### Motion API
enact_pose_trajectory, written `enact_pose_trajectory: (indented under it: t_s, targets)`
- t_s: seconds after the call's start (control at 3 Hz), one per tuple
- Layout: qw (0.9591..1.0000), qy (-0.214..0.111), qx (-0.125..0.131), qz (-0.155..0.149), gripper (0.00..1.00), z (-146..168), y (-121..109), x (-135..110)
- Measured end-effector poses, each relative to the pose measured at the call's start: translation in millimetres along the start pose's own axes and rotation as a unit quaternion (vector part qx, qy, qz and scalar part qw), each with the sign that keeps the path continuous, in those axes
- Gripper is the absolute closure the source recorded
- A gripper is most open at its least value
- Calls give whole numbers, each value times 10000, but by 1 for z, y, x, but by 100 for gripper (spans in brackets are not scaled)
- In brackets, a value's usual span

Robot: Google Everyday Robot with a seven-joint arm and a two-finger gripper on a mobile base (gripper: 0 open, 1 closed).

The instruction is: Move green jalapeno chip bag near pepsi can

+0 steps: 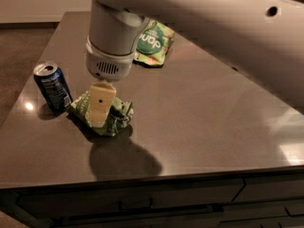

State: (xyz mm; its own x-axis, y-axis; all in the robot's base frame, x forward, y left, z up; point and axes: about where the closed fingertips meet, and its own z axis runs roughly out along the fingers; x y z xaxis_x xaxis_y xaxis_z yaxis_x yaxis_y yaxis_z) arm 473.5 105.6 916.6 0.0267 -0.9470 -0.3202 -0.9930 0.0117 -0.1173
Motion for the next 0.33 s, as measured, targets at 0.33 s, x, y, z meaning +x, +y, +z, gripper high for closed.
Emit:
enact_pose_trajectory:
  t_s: [0.33]
  targets:
    - [10000, -1, 5, -2, 0, 0, 0, 0]
